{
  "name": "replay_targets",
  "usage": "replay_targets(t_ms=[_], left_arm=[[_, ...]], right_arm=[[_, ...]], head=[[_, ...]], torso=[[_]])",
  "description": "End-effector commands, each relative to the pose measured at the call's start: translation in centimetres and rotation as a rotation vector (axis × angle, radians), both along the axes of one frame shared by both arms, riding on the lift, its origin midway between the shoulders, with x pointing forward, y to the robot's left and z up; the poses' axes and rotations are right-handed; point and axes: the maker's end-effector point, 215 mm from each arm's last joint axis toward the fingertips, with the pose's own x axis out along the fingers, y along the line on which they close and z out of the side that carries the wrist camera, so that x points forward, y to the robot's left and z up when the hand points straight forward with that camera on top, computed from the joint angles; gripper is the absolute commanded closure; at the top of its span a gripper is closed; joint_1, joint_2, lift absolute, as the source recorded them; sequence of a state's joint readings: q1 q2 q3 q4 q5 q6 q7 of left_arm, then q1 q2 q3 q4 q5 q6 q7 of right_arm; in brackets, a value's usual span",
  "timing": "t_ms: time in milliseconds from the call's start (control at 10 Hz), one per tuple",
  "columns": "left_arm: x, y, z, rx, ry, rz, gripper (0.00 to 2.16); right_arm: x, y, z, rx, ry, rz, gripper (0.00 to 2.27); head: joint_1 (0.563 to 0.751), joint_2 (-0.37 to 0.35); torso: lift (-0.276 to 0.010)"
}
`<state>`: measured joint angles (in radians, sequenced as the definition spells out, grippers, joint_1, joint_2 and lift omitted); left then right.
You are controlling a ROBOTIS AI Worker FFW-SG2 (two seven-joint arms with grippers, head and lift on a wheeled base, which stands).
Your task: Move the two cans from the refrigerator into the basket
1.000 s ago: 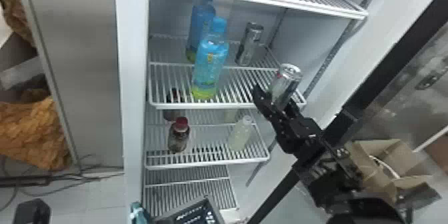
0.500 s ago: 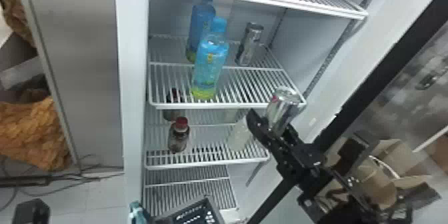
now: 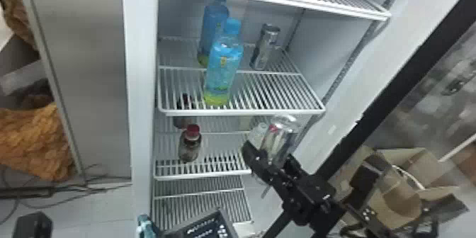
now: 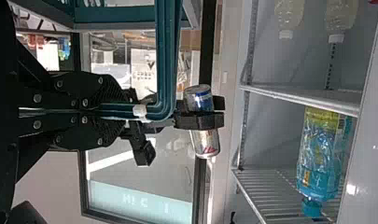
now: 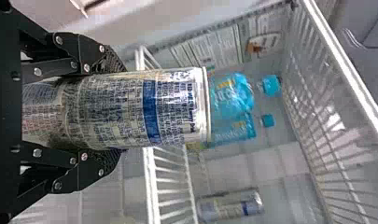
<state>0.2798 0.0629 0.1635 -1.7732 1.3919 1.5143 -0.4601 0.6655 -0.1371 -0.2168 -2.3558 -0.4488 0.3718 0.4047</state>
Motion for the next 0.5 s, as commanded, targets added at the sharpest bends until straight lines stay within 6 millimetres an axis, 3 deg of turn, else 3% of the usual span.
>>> replay_targets(t_ms=[0,400], left_arm=[[0.0,0.0,0.0,0.000,0.000,0.000,1.20],[0.1,0.0,0.0,0.002,-0.002,0.000,1.20]], right_arm=[[-1.0,1.5,-1.2,0.010,0.044,0.041,1.07],[-3.4,5.2,-3.1,0.041,0.140,0.190,1.07]], head=[[0.695,-0.350],[0.695,-0.316]], torso=[[-0.035],[-0.035]])
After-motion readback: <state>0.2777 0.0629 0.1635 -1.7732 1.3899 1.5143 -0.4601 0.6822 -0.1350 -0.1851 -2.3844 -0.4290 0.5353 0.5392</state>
